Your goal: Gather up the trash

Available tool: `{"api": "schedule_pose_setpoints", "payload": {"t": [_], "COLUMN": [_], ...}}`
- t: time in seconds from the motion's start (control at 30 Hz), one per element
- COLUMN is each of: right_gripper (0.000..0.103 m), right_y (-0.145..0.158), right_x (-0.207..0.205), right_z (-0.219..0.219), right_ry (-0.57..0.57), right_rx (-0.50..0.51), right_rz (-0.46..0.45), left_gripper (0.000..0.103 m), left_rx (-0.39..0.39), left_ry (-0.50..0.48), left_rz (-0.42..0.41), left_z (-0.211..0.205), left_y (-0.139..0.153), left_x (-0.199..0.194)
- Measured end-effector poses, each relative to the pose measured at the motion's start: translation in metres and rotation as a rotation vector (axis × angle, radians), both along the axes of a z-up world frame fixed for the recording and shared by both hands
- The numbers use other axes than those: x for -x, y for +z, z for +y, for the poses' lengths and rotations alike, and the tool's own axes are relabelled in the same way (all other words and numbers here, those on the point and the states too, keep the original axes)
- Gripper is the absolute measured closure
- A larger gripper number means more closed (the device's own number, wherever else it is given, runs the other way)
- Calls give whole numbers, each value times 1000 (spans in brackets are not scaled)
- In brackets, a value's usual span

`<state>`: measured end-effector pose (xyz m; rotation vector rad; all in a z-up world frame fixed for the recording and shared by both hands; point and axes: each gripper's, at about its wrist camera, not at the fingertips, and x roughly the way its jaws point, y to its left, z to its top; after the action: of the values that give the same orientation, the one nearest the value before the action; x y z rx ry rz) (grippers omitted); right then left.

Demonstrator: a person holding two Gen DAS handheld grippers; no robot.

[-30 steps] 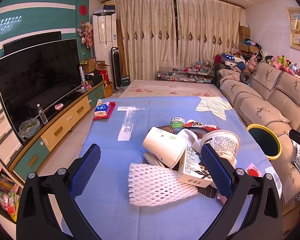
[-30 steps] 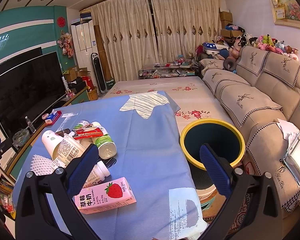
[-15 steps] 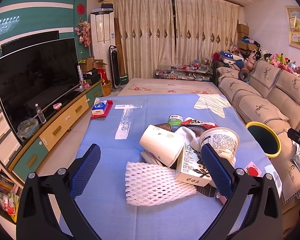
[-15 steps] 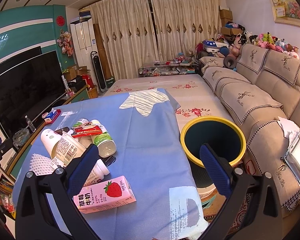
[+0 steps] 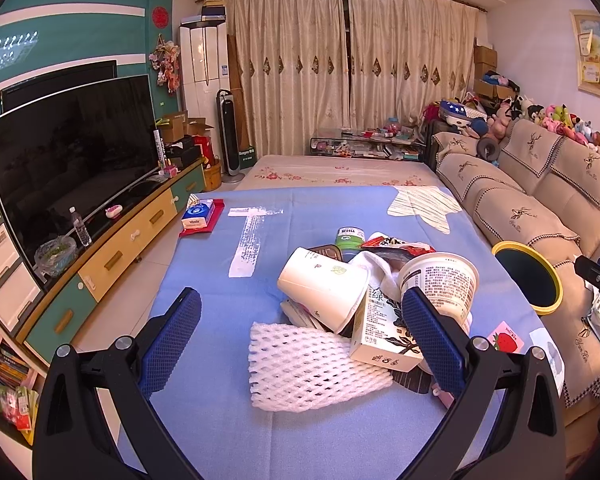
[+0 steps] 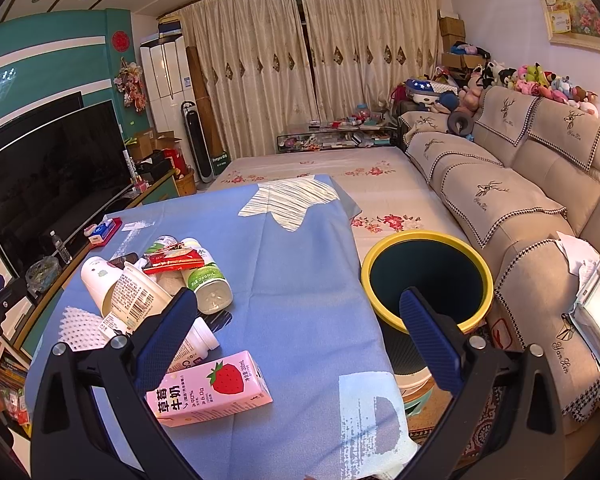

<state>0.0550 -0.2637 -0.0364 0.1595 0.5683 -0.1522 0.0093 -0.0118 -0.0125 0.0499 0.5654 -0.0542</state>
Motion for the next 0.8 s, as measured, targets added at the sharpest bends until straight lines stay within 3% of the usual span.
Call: {"api": "schedule_pose_setpoints", "payload": {"t": [0.8], "right_gripper": [7], "right_y": [-4], "right_x": [-1], "right_z": [0], "right_ry": [-7], "right_rx": [-1], "right_rz": [5], "left_gripper": [4], "left_rx": [-3], "left_ry": [0], "left_rz": [1], "left_z": [-2], "left_y": [-2], "left_x": [-1]}}
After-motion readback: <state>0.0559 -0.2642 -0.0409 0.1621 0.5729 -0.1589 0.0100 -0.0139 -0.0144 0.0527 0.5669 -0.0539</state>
